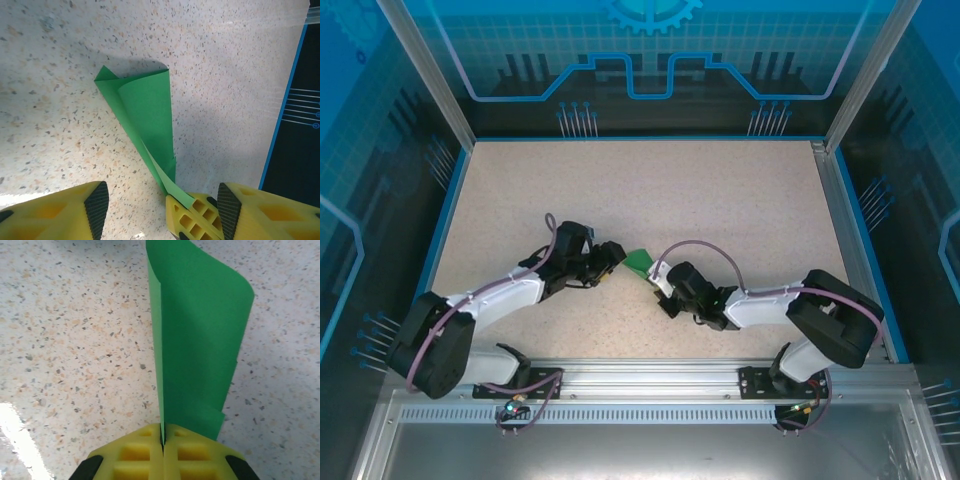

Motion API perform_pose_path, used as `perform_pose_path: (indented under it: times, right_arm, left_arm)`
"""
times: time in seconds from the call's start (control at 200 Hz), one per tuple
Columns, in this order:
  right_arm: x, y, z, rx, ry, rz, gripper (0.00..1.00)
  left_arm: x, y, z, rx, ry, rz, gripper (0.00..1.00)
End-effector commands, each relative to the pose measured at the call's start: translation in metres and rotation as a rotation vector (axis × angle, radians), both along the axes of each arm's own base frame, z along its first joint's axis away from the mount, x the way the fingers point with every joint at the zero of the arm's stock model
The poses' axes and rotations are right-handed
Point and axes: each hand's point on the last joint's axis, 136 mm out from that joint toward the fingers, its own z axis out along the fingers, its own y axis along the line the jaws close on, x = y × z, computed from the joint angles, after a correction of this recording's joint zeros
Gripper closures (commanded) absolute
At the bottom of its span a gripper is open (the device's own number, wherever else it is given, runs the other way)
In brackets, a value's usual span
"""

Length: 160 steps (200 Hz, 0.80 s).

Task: Fold a paper plane with a square sheet of paper (pick it up from the middle)
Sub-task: Fold the wing for the fifth time at the center of the table.

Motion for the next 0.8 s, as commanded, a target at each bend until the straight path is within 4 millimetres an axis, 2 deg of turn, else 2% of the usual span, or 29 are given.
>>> perform_pose_path:
  times: [0.0, 0.28, 0.625, 0.795]
  right_arm:
    - [-0.006, 0.011, 0.005, 0.108, 0.076, 0.026, 0.98]
    - [-0.007, 0.013, 0.0, 0.248, 0.248, -0.006, 0.98]
    - [-0.008, 0.02, -0.002, 0.422, 0.546, -0.017, 0.99]
    - [-0.005, 0.022, -0.002, 0.506, 0.701, -0.031, 0.99]
  left_arm:
    - [-0.015, 0.011, -0.014, 0.066, 0.038, 0.0, 0.36]
    - [-0.017, 0.01, -0.011, 0.051, 0.031, -0.008, 0.36]
    - [-0.022, 0.009, -0.017, 0.054, 0.049, -0.016, 0.36]
    - [-0.024, 0.003, -0.014, 0.03, 0.029, -0.038, 0.36]
